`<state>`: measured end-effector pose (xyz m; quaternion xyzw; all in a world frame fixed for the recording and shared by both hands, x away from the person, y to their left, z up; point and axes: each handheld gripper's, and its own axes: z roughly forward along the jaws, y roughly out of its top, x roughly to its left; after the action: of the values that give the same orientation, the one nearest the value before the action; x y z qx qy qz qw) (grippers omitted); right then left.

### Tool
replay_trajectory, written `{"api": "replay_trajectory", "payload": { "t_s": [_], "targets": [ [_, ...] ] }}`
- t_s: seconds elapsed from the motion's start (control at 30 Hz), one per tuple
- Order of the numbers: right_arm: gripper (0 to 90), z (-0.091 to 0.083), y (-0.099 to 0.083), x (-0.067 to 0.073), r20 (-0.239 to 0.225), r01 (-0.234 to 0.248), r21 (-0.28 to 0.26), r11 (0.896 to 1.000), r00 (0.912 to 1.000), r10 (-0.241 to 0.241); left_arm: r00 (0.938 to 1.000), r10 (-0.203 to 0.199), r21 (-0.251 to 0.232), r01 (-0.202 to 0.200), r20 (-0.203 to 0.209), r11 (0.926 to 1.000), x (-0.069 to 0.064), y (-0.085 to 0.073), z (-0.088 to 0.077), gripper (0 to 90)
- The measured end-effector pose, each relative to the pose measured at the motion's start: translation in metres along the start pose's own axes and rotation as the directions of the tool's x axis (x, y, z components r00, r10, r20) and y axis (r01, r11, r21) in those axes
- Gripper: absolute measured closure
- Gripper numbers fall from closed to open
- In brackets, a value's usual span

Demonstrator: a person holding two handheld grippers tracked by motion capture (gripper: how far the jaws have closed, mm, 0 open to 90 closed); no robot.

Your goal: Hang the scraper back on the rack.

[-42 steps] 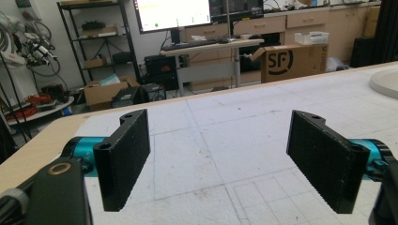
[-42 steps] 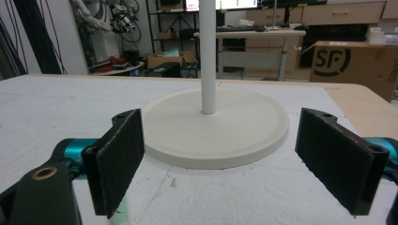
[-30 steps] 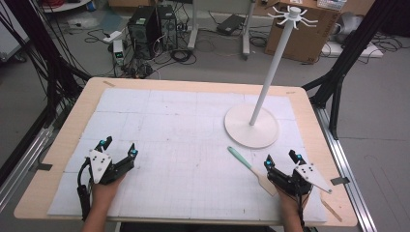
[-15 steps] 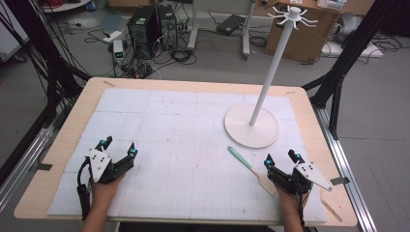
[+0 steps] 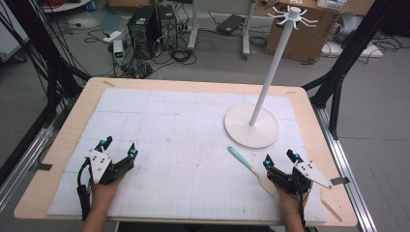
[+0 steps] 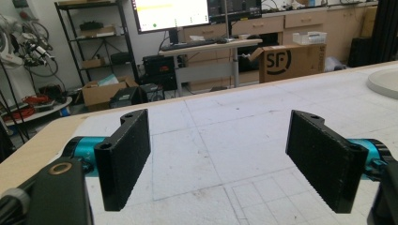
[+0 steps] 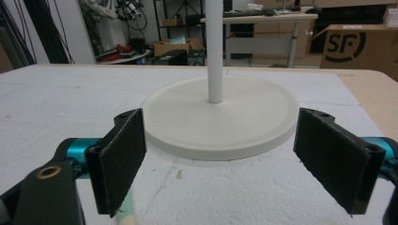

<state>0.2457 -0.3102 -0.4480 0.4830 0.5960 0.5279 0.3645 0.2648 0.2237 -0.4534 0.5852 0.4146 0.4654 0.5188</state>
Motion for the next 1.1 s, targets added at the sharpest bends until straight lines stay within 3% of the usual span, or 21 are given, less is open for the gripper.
{"api": "replay_trajectory", "payload": {
  "t_s": [0.1,0.27,0.33,0.57,0.63,0.73,0.9,1.1],
  "targets": [
    [17.2,0.000,0.000,0.000,-0.015,0.005,-0.004,1.000,0.9999,-0.005,1.0000,-0.001,0.000,0.001,0.000,1.0000,0.000,0.000,0.000,23.1],
    [17.2,-0.003,0.000,0.000,-0.081,0.017,-0.033,0.999,0.9965,-0.019,1.0000,0.000,-0.002,0.000,0.002,1.0000,0.000,0.000,0.000,22.9],
    [17.2,-0.002,-0.001,0.001,-0.119,0.027,-0.030,0.999,0.9925,-0.031,1.0000,-0.001,-0.003,0.001,0.003,1.0000,0.000,0.000,0.000,22.9],
    [17.8,-0.001,0.000,0.002,-0.187,0.051,-0.021,0.998,0.9809,-0.054,1.0000,0.004,-0.002,-0.004,0.004,1.0000,0.000,0.000,0.000,22.7],
    [21.6,-0.001,0.000,0.002,-0.213,0.062,-0.015,0.998,0.9751,-0.063,1.0000,0.005,-0.002,-0.005,0.005,1.0000,0.000,0.000,0.000,22.7],
    [19.9,0.000,-0.001,0.005,-0.243,0.092,-0.007,0.996,0.9657,-0.091,1.0000,0.006,-0.001,-0.006,0.004,1.0000,0.000,0.000,0.000,22.7],
    [19.2,0.003,0.000,0.007,-0.320,0.142,0.026,0.989,0.9390,-0.127,1.0000,0.002,-0.003,-0.001,0.003,1.0000,0.000,0.000,0.000,22.7],
    [19.1,0.008,0.001,0.007,-0.347,0.152,0.078,0.985,0.9308,-0.116,1.0000,0.004,-0.002,-0.004,0.003,1.0000,0.000,0.000,0.000,22.7]
  ]
}}
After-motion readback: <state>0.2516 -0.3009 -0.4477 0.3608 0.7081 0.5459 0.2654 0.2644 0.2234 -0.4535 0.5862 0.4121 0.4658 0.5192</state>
